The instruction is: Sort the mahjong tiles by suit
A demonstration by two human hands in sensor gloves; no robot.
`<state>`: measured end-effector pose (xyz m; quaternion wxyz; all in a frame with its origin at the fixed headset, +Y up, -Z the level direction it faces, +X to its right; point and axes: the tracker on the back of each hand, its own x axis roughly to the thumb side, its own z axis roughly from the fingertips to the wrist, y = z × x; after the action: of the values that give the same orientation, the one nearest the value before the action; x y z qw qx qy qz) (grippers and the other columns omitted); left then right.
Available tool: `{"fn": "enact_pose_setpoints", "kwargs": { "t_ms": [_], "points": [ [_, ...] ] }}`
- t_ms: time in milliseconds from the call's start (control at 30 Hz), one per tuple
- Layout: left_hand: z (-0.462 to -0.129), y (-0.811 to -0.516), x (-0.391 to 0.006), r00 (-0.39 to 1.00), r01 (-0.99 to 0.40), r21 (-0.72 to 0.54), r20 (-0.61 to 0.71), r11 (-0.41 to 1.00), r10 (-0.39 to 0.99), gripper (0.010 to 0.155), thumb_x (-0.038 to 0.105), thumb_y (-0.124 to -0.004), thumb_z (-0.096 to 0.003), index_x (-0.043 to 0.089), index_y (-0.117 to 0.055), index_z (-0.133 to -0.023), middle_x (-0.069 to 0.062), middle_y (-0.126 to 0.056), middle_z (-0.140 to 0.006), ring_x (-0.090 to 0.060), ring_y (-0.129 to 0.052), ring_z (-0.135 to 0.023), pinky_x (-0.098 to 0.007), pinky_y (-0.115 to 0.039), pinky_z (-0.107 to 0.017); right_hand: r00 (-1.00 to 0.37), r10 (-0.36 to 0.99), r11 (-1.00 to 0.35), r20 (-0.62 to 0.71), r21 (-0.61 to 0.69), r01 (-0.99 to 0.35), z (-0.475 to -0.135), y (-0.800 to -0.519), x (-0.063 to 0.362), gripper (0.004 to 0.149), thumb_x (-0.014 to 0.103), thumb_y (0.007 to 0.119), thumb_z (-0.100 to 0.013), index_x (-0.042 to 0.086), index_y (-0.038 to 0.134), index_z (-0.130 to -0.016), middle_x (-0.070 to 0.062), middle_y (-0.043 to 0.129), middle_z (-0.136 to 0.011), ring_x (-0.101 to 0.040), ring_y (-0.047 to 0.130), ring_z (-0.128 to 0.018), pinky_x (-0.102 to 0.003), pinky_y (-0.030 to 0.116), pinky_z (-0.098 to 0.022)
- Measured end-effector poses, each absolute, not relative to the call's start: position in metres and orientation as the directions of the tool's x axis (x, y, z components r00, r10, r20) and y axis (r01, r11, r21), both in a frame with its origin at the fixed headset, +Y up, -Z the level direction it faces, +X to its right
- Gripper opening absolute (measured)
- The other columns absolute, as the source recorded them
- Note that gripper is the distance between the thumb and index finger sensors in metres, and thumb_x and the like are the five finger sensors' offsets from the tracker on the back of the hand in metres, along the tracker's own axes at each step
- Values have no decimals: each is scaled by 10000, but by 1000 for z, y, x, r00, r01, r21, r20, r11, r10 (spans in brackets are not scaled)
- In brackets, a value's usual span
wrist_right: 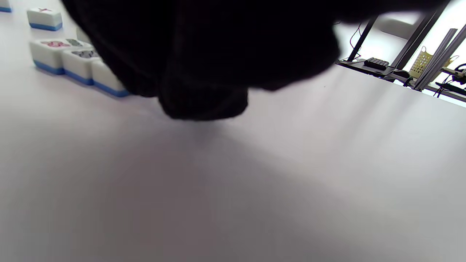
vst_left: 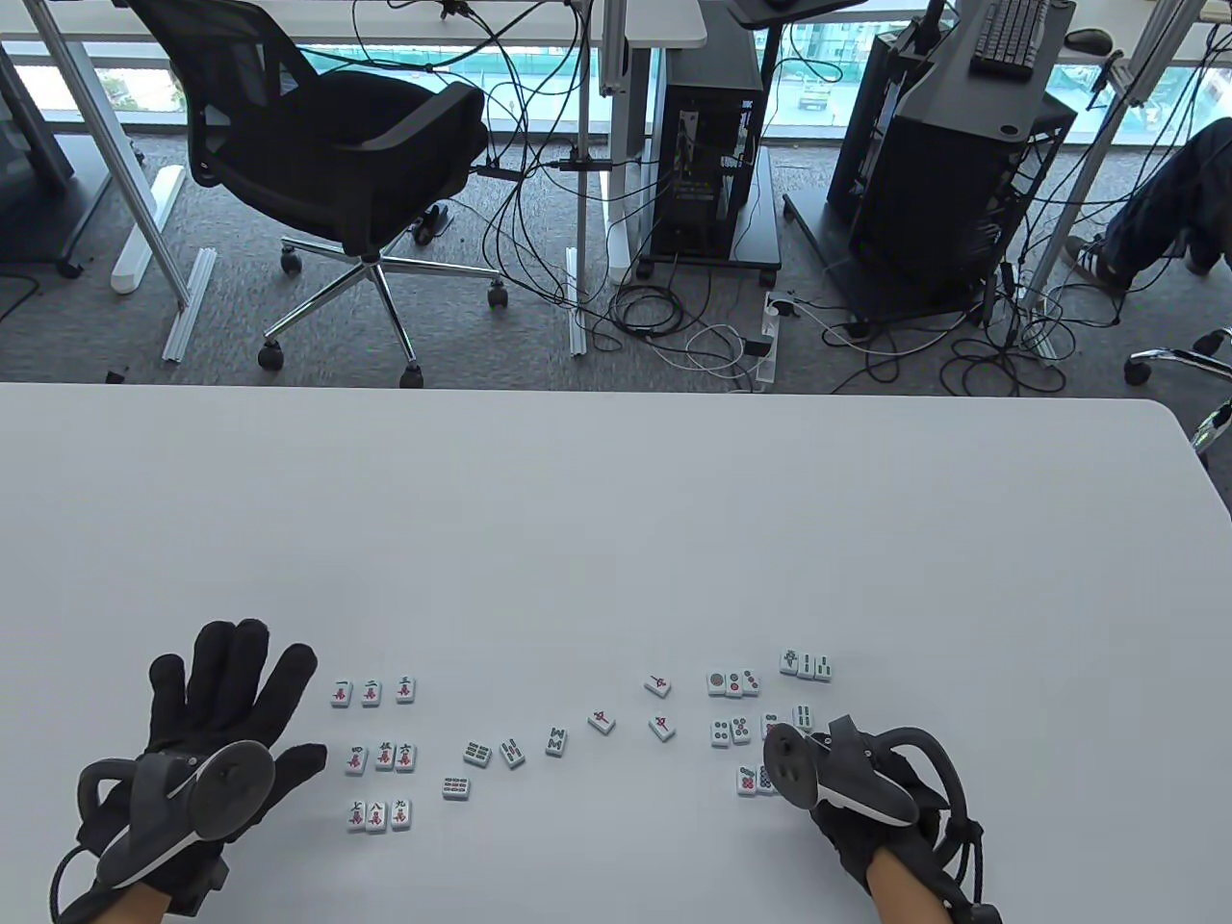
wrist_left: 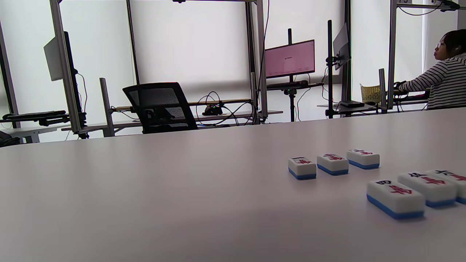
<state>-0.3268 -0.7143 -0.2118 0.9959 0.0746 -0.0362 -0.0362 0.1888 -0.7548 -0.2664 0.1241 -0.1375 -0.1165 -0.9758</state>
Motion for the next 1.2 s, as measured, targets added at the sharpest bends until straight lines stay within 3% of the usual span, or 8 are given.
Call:
{"fn": "enact_pose_setpoints", "kwargs": {
  "t_ms": [333, 567, 800, 1033, 1200],
  "points": [
    [-212, -713, -328, 996, 59, 147, 62, 987, -69, 847, 778, -552, -354, 504, -225, -1085, 151, 30, -1164, -189, 1, -1164, -529, -106, -839, -933, -222, -938, 282, 201, 284, -265, -762, 189, 589, 344, 842, -394, 56, 728, -894, -21, 980, -427, -140, 923, -132, -258, 824, -86],
    [-212, -711, -329, 996, 48, 158, 62, 986, -59, 848, 778, -553, -354, 503, -225, -1086, 153, 29, -1163, -188, 0, -1164, -528, -106, -840, -941, -190, -965, 281, 121, 231, -263, -724, 168, 579, 355, 844, -396, 100, 742, -905, -27, 984, -431, -144, 921, -132, -257, 819, -85],
    [-211, -710, -328, 996, 49, 169, 69, 984, -61, 847, 779, -552, -355, 504, -225, -1086, 150, 28, -1165, -191, -1, -1164, -529, -108, -840, -871, -96, -989, 482, 49, 136, -269, -699, 79, 593, 357, 846, -398, 100, 727, -919, -34, 982, -436, -151, 918, -136, -262, 815, -89],
    [-209, -707, -328, 996, 31, 183, 80, 983, -46, 848, 779, -552, -354, 504, -224, -1086, 151, 29, -1164, -190, -1, -1165, -529, -108, -840, -728, -140, -976, 671, 31, 217, -269, -723, -24, 622, 362, 848, -392, 112, 693, -941, -31, 978, -442, -150, 917, -141, -262, 815, -94],
    [-209, -704, -330, 996, 10, 193, 83, 981, -27, 847, 779, -552, -356, 503, -224, -1087, 150, 30, -1165, -189, 0, -1165, -529, -106, -840, -685, -190, -962, 704, 4, 271, -272, -740, -59, 644, 360, 854, -385, 109, 672, -949, -26, 976, -435, -147, 915, -136, -261, 814, -90]
  ]
}}
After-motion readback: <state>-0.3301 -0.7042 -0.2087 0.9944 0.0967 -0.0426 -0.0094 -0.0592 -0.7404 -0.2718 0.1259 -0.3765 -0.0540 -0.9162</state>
